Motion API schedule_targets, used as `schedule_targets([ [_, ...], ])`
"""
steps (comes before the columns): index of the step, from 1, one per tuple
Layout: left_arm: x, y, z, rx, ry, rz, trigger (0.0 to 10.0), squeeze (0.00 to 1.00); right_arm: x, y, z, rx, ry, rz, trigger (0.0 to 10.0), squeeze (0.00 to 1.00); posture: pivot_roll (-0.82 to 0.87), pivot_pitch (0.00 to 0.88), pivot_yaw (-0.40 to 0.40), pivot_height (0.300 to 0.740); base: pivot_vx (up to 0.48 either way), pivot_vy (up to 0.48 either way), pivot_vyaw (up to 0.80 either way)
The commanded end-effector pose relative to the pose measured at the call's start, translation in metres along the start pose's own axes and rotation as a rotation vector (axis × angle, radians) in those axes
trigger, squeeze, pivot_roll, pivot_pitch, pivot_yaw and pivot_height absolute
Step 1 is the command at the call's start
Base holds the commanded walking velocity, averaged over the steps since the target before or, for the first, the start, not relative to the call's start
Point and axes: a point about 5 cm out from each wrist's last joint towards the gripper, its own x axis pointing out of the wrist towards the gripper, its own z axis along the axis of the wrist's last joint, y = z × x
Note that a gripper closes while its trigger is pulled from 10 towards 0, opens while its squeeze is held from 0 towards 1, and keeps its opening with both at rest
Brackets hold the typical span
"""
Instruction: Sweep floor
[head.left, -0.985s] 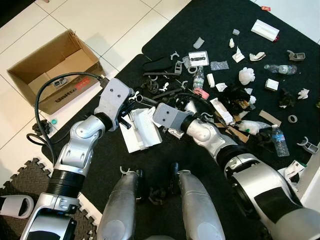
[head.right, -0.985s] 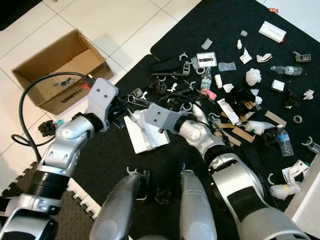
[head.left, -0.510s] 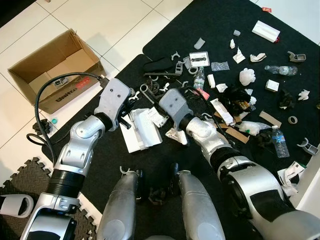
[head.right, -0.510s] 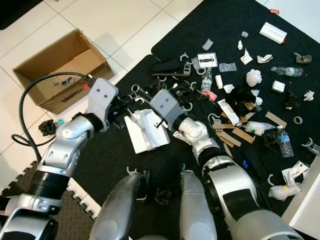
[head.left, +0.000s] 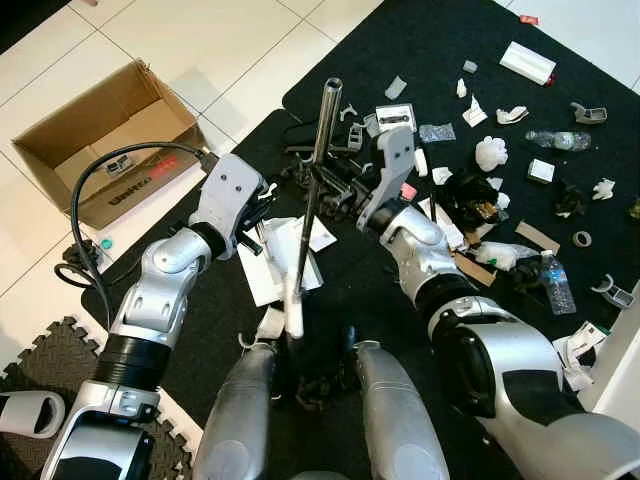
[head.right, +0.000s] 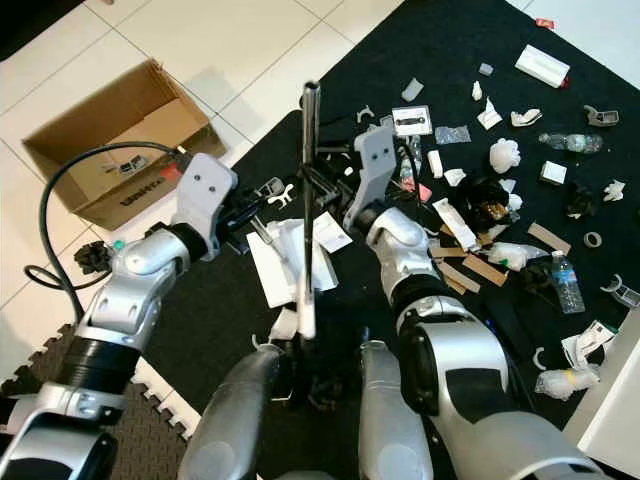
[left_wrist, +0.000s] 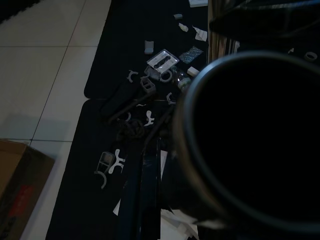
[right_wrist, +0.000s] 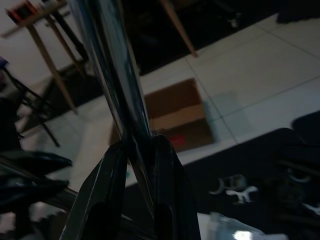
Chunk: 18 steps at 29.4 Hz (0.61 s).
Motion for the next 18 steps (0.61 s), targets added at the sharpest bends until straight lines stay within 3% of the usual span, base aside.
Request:
schedule_targets([
  [1,-0.001,-0.022,-0.033,-0.088,0.125,-0.063,10.0,0.00,0.001,0.005,-0.004,0.087,-0.028,0.030,10.0,0.00,0.11,0.385,-0.040,0.740,0.000,0.000,0.00],
  [5,-0.001,-0.022,-0.033,-0.088,0.125,-0.064,10.0,0.00,0.003,0.005,0.003,0.106,-0.077,0.046,10.0,0.00,0.11,0.387,-0.040,0.740,0.000,0.000,0.00],
  [10,-0.001,-0.022,-0.033,-0.089,0.125,-0.064,10.0,0.00,0.012,0.000,0.035,0.079,-0.254,0.009,10.0,0.00,0.11,0.389,-0.042,0.740,0.000,0.000,0.00],
  [12,-0.001,-0.022,-0.033,-0.089,0.125,-0.064,10.0,0.00,0.012,0.000,0.035,0.079,-0.254,0.009,10.0,0.00,0.11,0.389,-0.042,0.740,0.000,0.000,0.00],
  [15,-0.001,-0.023,-0.034,-0.090,0.126,-0.064,10.0,0.00,0.015,0.000,0.049,-0.001,-0.300,-0.016,10.0,0.00,0.11,0.389,-0.042,0.740,0.000,0.000,0.00],
  [17,-0.002,-0.023,-0.034,-0.091,0.127,-0.065,10.0,0.00,0.018,0.003,0.055,-0.132,-0.296,-0.030,10.0,0.00,0.12,0.395,-0.042,0.740,0.000,0.000,0.00],
  [18,-0.002,-0.023,-0.034,-0.091,0.127,-0.065,10.0,0.00,0.018,0.003,0.055,-0.132,-0.296,-0.030,10.0,0.00,0.12,0.395,-0.042,0.740,0.000,0.000,0.00],
])
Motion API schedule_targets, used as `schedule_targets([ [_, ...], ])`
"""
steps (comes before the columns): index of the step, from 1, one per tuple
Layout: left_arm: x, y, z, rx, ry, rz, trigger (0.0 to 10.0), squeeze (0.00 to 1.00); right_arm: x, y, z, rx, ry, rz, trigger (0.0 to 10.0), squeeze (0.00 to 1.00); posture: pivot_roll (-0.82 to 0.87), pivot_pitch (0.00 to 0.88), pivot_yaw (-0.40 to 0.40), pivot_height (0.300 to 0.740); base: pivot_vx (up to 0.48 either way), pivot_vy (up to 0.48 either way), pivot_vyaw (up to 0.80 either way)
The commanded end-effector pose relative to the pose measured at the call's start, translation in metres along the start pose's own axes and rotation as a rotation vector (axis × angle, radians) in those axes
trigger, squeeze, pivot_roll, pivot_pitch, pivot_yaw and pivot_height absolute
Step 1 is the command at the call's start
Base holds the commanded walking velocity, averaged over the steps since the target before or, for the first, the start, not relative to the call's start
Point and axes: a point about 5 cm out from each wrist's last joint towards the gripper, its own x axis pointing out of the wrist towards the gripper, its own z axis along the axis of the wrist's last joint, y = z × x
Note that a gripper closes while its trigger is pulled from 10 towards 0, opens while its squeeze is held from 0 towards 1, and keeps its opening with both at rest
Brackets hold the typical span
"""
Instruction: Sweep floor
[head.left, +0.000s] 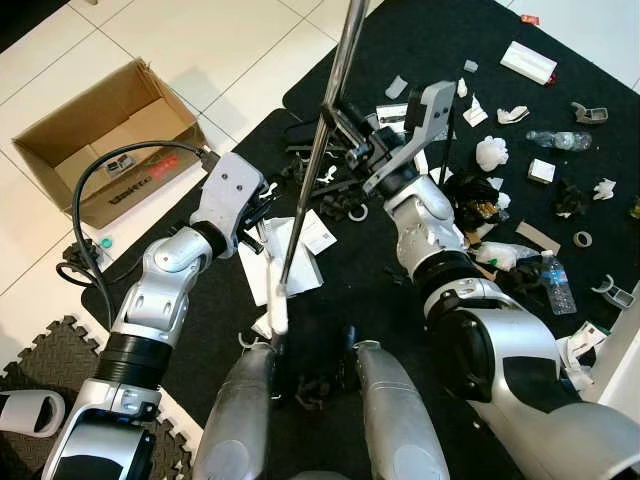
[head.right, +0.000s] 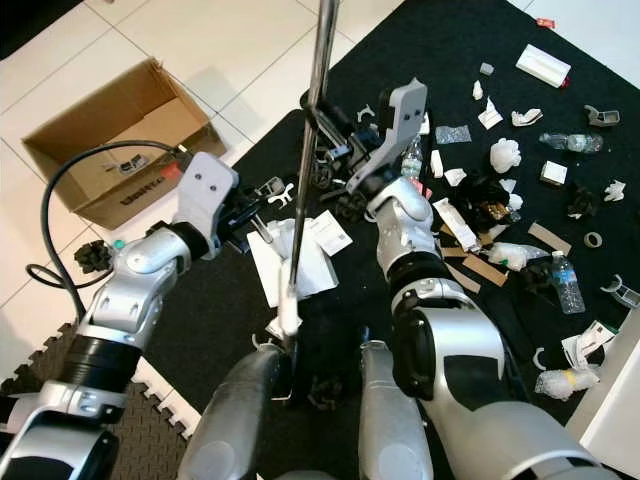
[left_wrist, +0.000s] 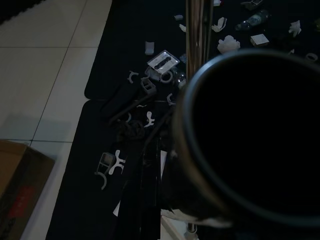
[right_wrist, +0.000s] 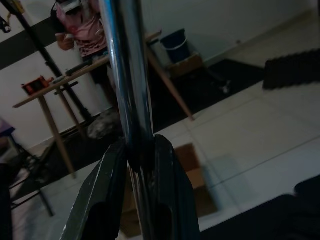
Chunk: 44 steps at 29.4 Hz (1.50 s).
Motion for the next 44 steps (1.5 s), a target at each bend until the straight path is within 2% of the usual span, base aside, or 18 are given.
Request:
schedule_targets([
  [1,-0.002,-0.022,-0.034,-0.092,0.131,-0.066,10.0,0.00,0.003,0.006,0.004,-0.108,-0.010,0.030,10.0,0.00,0.12,0.395,-0.042,0.740,0.000,0.000,0.00],
  [3,-0.002,-0.022,-0.034,-0.092,0.131,-0.066,10.0,0.00,0.003,0.006,0.004,-0.108,-0.010,0.030,10.0,0.00,0.12,0.395,-0.042,0.740,0.000,0.000,0.00],
  [5,-0.003,-0.023,-0.034,-0.092,0.130,-0.066,10.0,0.00,0.002,0.011,-0.002,-0.253,0.067,0.089,10.0,0.00,0.12,0.396,-0.042,0.740,0.000,0.000,0.00],
  [6,-0.003,-0.023,-0.034,-0.092,0.130,-0.066,10.0,0.00,0.002,0.011,-0.002,-0.253,0.067,0.089,10.0,0.00,0.12,0.396,-0.042,0.740,0.000,0.000,0.00],
  [8,-0.003,-0.023,-0.034,-0.091,0.131,-0.066,10.0,0.00,-0.005,0.016,-0.014,-0.364,0.169,0.178,10.0,0.00,0.13,0.396,-0.042,0.740,0.000,0.000,0.00],
  [9,-0.004,-0.023,-0.034,-0.091,0.131,-0.066,10.0,0.00,-0.010,0.016,-0.020,-0.395,0.228,0.215,10.0,0.00,0.13,0.397,-0.042,0.740,0.000,0.000,0.00],
  [10,-0.004,-0.023,-0.034,-0.091,0.131,-0.066,10.0,0.00,-0.010,0.016,-0.020,-0.395,0.228,0.215,10.0,0.00,0.13,0.397,-0.042,0.740,0.000,0.000,0.00],
  [11,-0.004,-0.022,-0.034,-0.092,0.131,-0.066,10.0,0.00,-0.016,0.017,-0.026,-0.444,0.275,0.262,10.0,0.00,0.13,0.398,-0.041,0.740,0.000,0.000,0.00],
  [12,-0.004,-0.022,-0.034,-0.092,0.131,-0.066,10.0,0.00,-0.016,0.017,-0.026,-0.444,0.275,0.262,10.0,0.00,0.13,0.398,-0.041,0.740,0.000,0.000,0.00],
  [14,-0.004,-0.022,-0.034,-0.093,0.131,-0.066,10.0,0.00,-0.024,0.018,-0.032,-0.535,0.325,0.322,10.0,0.00,0.12,0.401,-0.040,0.740,0.000,0.000,0.00],
  [19,-0.004,-0.023,-0.034,-0.094,0.132,-0.069,10.0,0.00,-0.030,0.021,-0.037,-0.618,0.350,0.377,10.0,0.00,0.12,0.405,-0.038,0.740,0.000,0.000,0.00],
  [20,-0.004,-0.024,-0.034,-0.094,0.131,-0.071,10.0,0.00,-0.034,0.024,-0.042,-0.664,0.370,0.406,10.0,0.00,0.13,0.407,-0.037,0.740,0.000,0.000,0.00],
  [25,-0.005,-0.024,-0.034,-0.095,0.132,-0.073,10.0,0.00,-0.042,0.027,-0.053,-0.695,0.414,0.418,10.0,0.00,0.13,0.411,-0.035,0.740,0.000,0.000,0.00],
  [28,-0.007,-0.024,-0.035,-0.095,0.137,-0.074,10.0,0.00,-0.049,0.027,-0.061,-0.801,0.449,0.407,10.0,0.00,0.14,0.414,-0.034,0.740,0.000,0.000,0.00],
  [29,-0.007,-0.024,-0.035,-0.095,0.137,-0.074,10.0,0.00,-0.049,0.027,-0.061,-0.801,0.449,0.407,10.0,0.00,0.14,0.414,-0.034,0.740,0.000,0.000,0.00],
  [31,-0.008,-0.024,-0.035,-0.096,0.139,-0.072,10.0,0.00,-0.051,0.022,-0.064,-0.901,0.473,0.366,10.0,0.00,0.14,0.416,-0.034,0.740,0.000,0.000,0.00],
  [35,-0.008,-0.025,-0.035,-0.097,0.140,-0.072,10.0,0.00,-0.053,0.011,-0.063,-0.972,0.514,0.296,10.0,0.00,0.14,0.416,-0.035,0.740,0.000,0.000,0.00],
  [44,-0.008,-0.025,-0.035,-0.097,0.139,-0.073,10.0,0.00,-0.068,-0.007,-0.064,-0.978,0.612,0.257,10.0,0.00,0.14,0.413,-0.034,0.740,0.000,0.000,0.00],
])
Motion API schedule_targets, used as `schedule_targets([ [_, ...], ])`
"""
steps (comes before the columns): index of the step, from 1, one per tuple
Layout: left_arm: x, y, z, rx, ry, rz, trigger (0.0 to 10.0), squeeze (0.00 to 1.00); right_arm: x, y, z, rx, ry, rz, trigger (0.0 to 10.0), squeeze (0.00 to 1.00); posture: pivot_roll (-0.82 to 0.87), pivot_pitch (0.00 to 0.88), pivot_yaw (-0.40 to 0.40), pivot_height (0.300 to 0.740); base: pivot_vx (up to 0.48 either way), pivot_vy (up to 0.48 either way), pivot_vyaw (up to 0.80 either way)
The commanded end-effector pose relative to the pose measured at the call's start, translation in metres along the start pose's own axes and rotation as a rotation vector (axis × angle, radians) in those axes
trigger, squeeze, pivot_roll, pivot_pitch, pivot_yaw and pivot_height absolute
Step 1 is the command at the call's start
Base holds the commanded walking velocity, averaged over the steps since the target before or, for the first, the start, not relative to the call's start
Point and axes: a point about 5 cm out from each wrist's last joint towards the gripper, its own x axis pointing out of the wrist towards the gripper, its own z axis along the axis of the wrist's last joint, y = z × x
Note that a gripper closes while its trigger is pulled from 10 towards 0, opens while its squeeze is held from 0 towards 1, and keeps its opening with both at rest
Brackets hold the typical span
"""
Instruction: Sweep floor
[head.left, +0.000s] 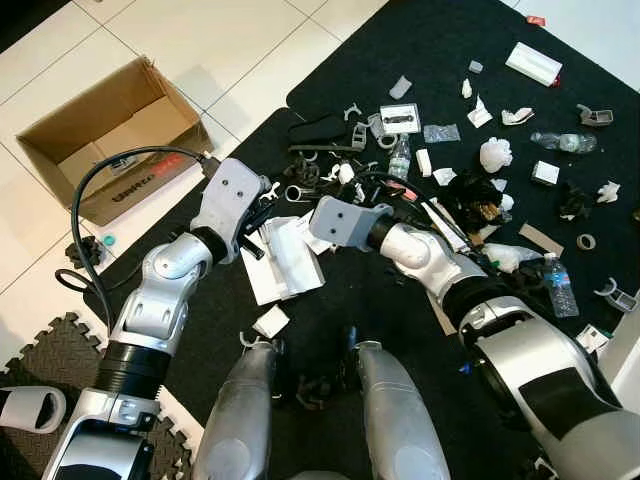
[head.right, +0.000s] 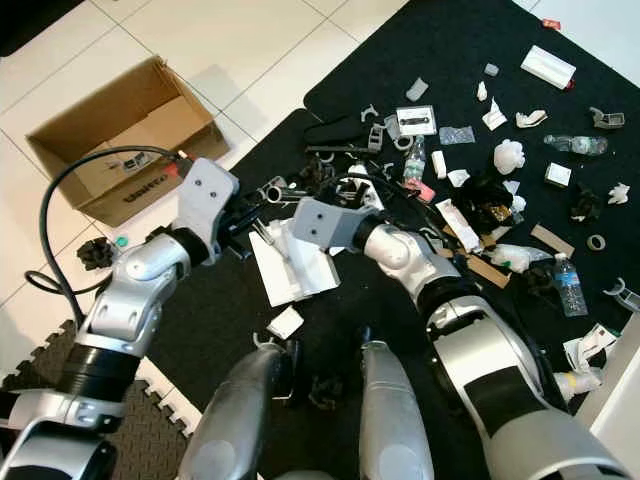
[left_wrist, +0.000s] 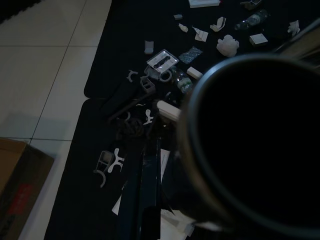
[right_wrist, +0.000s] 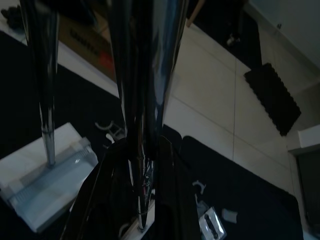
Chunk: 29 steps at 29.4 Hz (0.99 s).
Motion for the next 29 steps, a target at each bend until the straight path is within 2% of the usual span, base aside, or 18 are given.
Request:
schedule_targets([
  [1,-0.003,-0.020,-0.034,-0.097,0.143,-0.066,10.0,0.00,-0.013,0.006,-0.020,0.015,0.096,0.027,10.0,0.00,0.13,0.412,-0.033,0.740,0.000,0.000,0.00],
  [3,-0.003,-0.020,-0.034,-0.097,0.143,-0.067,10.0,0.00,-0.015,0.006,-0.022,0.008,0.105,0.024,10.0,0.00,0.13,0.412,-0.033,0.740,0.000,0.000,0.00],
  [7,-0.003,-0.021,-0.035,-0.098,0.144,-0.070,10.0,0.00,-0.024,0.006,-0.036,-0.052,0.196,0.045,10.0,0.00,0.13,0.410,-0.031,0.740,0.000,0.000,0.00],
  [9,-0.002,-0.021,-0.034,-0.097,0.143,-0.072,10.0,0.00,-0.028,0.006,-0.042,-0.045,0.230,0.061,10.0,0.00,0.12,0.408,-0.031,0.740,0.000,0.000,0.00],
  [12,-0.001,-0.021,-0.034,-0.097,0.142,-0.073,10.0,0.00,-0.030,0.004,-0.043,0.021,0.223,0.054,10.0,0.00,0.13,0.404,-0.030,0.740,0.000,0.000,0.00],
  [14,-0.001,-0.021,-0.034,-0.097,0.142,-0.074,10.0,0.00,-0.031,-0.001,-0.042,0.226,0.185,0.011,10.0,0.00,0.12,0.402,-0.030,0.740,0.000,0.000,0.00],
  [16,-0.001,-0.021,-0.034,-0.096,0.142,-0.073,10.0,0.00,-0.032,-0.006,-0.042,0.342,0.147,-0.017,10.0,0.00,0.12,0.400,-0.030,0.740,0.000,0.000,0.00],
  [24,0.000,-0.020,-0.034,-0.096,0.140,-0.071,10.0,0.00,-0.035,-0.003,-0.043,0.323,0.157,0.027,10.0,0.00,0.12,0.399,-0.030,0.740,0.000,0.000,0.00],
  [29,0.000,-0.020,-0.034,-0.098,0.140,-0.071,10.0,0.00,-0.026,0.008,-0.034,0.379,0.099,0.051,10.0,0.00,0.11,0.403,-0.032,0.740,0.000,0.000,0.00],
])
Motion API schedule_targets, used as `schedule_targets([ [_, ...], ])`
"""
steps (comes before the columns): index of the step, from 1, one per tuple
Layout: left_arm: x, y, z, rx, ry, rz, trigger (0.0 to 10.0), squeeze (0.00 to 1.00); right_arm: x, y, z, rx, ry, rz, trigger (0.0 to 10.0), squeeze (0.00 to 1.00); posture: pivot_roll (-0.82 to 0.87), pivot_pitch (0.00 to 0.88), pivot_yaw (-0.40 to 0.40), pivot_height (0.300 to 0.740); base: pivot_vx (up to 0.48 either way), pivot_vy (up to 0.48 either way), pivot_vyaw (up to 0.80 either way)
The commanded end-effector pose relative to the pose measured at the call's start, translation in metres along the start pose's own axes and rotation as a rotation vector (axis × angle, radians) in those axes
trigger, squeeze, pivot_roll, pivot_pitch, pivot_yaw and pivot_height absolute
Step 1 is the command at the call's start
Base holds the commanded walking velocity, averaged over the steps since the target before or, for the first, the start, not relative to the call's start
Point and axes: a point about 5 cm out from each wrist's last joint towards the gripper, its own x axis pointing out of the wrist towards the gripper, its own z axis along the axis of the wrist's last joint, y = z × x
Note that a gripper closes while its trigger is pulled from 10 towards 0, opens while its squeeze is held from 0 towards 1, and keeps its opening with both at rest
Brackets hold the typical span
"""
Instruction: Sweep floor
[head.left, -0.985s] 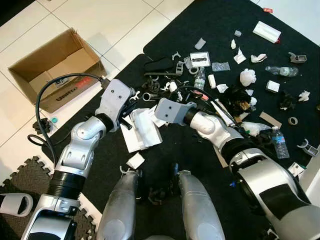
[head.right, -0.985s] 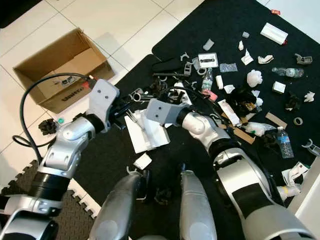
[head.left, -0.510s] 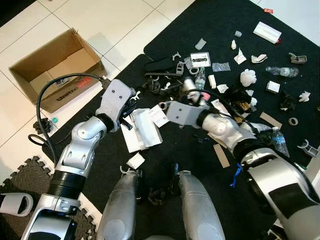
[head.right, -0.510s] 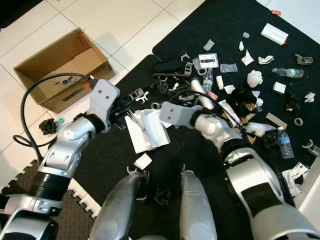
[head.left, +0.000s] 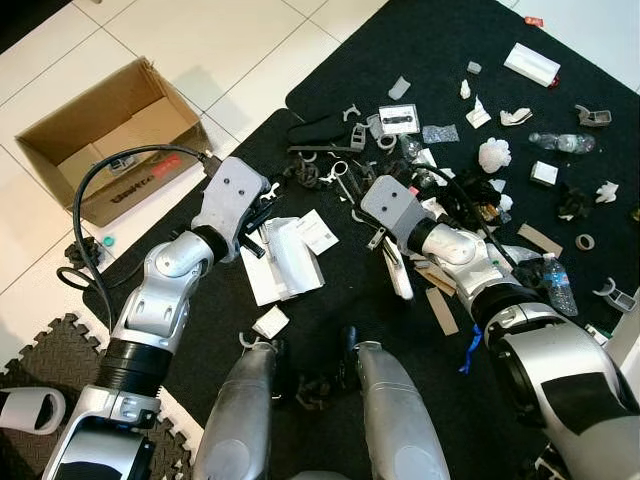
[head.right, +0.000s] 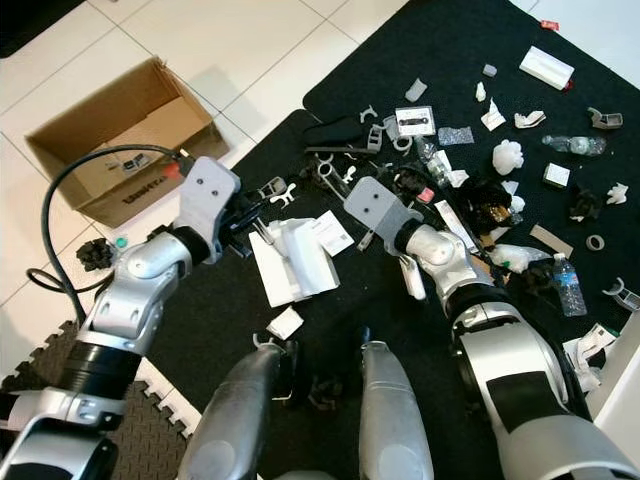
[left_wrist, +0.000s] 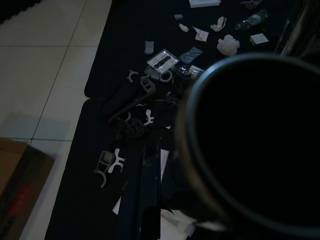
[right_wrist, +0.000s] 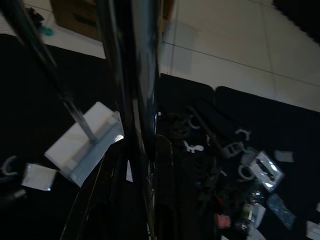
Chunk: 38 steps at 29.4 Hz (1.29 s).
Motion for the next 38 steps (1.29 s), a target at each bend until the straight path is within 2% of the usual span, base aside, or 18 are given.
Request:
schedule_targets([
  [1,-0.002,-0.020,-0.034,-0.099,0.135,-0.066,10.0,0.00,0.000,0.012,-0.005,0.037,-0.004,0.025,10.0,0.00,0.11,0.403,-0.032,0.740,0.000,0.000,0.00],
  [2,-0.002,-0.020,-0.034,-0.100,0.135,-0.066,10.0,0.00,0.001,0.015,-0.003,0.057,-0.019,0.035,10.0,0.00,0.11,0.403,-0.032,0.740,0.000,0.000,0.00],
  [3,-0.002,-0.020,-0.034,-0.100,0.136,-0.065,10.0,0.00,0.004,0.019,0.001,0.122,-0.059,0.050,10.0,0.00,0.12,0.406,-0.032,0.740,0.000,0.000,0.00],
  [4,-0.002,-0.020,-0.034,-0.100,0.136,-0.065,10.0,0.00,0.004,0.019,0.001,0.122,-0.059,0.050,10.0,0.00,0.12,0.406,-0.032,0.740,0.000,0.000,0.00],
  [6,-0.002,-0.019,-0.034,-0.099,0.138,-0.062,10.0,0.00,0.010,0.023,0.012,0.234,-0.164,0.073,10.0,0.00,0.12,0.406,-0.032,0.740,0.000,0.000,0.00],
  [12,-0.003,-0.018,-0.036,-0.098,0.142,-0.059,10.0,0.00,0.016,0.026,0.027,0.299,-0.266,0.104,10.0,0.00,0.12,0.406,-0.034,0.740,0.000,0.000,0.00],
  [19,-0.001,-0.018,-0.036,-0.102,0.143,-0.059,10.0,0.00,0.026,0.043,0.044,0.315,-0.358,0.150,10.0,0.00,0.12,0.406,-0.034,0.740,0.000,0.000,0.00],
  [20,-0.001,-0.018,-0.035,-0.102,0.142,-0.059,10.0,0.00,0.027,0.045,0.047,0.347,-0.385,0.156,10.0,0.00,0.12,0.406,-0.034,0.740,0.000,0.000,0.00],
  [22,-0.001,-0.018,-0.036,-0.101,0.143,-0.058,10.0,0.00,0.028,0.040,0.053,0.433,-0.449,0.136,10.0,0.00,0.12,0.404,-0.034,0.740,0.000,0.000,0.00],
  [24,-0.001,-0.017,-0.036,-0.100,0.145,-0.057,10.0,0.00,0.028,0.030,0.057,0.465,-0.484,0.089,10.0,0.00,0.12,0.404,-0.033,0.740,0.000,0.000,0.00],
  [30,-0.001,-0.016,-0.036,-0.098,0.146,-0.054,10.0,0.00,0.021,0.001,0.061,0.311,-0.456,-0.023,10.0,0.00,0.12,0.402,-0.034,0.740,0.000,0.000,0.00],
  [32,-0.001,-0.016,-0.036,-0.098,0.146,-0.054,10.0,0.00,0.021,0.001,0.061,0.311,-0.456,-0.023,10.0,0.00,0.12,0.402,-0.034,0.740,0.000,0.000,0.00],
  [33,-0.001,-0.016,-0.036,-0.097,0.145,-0.053,10.0,0.00,0.018,-0.010,0.060,0.221,-0.411,-0.068,10.0,0.00,0.12,0.401,-0.035,0.740,0.000,0.000,0.00],
  [34,-0.001,-0.016,-0.036,-0.097,0.145,-0.053,10.0,0.00,0.018,-0.010,0.060,0.221,-0.411,-0.068,10.0,0.00,0.12,0.401,-0.035,0.740,0.000,0.000,0.00],
  [36,-0.001,-0.016,-0.036,-0.097,0.144,-0.053,10.0,0.00,0.016,-0.017,0.060,0.158,-0.386,-0.127,10.0,0.00,0.12,0.401,-0.034,0.740,0.000,0.000,0.00],
  [38,-0.001,-0.016,-0.036,-0.097,0.144,-0.053,10.0,0.00,0.015,-0.020,0.061,0.172,-0.400,-0.157,10.0,0.00,0.13,0.404,-0.034,0.740,0.000,0.000,0.00],
])
